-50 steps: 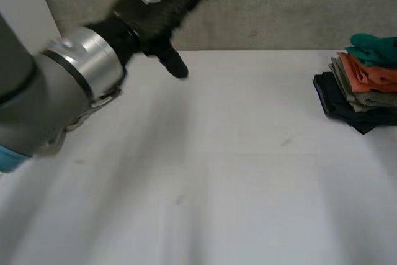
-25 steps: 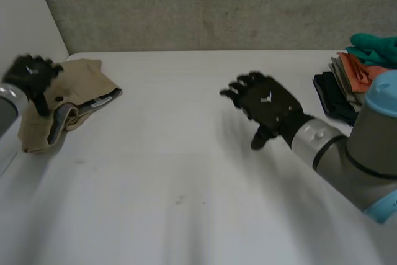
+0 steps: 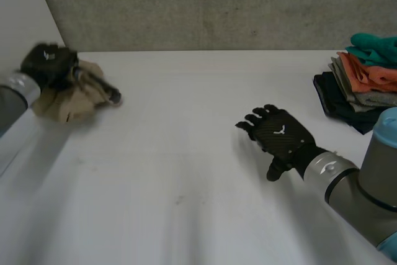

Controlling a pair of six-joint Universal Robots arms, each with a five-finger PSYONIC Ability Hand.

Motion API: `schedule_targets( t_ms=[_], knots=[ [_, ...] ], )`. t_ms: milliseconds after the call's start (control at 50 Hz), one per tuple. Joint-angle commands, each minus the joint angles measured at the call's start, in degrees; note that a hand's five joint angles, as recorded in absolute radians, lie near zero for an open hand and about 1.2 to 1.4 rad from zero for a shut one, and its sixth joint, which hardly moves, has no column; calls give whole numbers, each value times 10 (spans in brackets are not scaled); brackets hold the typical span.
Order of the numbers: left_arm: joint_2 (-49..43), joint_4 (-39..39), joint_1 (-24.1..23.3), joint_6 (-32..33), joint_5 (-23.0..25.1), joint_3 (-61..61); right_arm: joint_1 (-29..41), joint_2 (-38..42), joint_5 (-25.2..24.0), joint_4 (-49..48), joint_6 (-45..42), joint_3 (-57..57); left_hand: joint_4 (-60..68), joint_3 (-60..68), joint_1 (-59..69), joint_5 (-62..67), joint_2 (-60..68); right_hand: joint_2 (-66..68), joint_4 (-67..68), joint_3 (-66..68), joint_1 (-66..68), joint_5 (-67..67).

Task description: Fold the laundry.

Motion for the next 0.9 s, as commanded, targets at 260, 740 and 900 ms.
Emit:
schedule_targets(
  t_ms=[260, 740, 900],
  knots=[
    [7, 11, -395, -177, -99, -22, -59, -80, 93, 1, 64, -5, 124, 158, 191, 179, 121, -20, -20, -19, -31, -28],
    [197, 6, -286, -107, -183, -188, -27, -158, 120, 164, 70, -30, -511, -478, -444, -456, -515, -20, -20, -19, -31, -28],
    [136, 6, -184, -69, -143, -220, 77, -175, 116, 254, 99, -28, -496, -462, -429, -441, -500, -20, -20, -19, -31, -28]
  ],
)
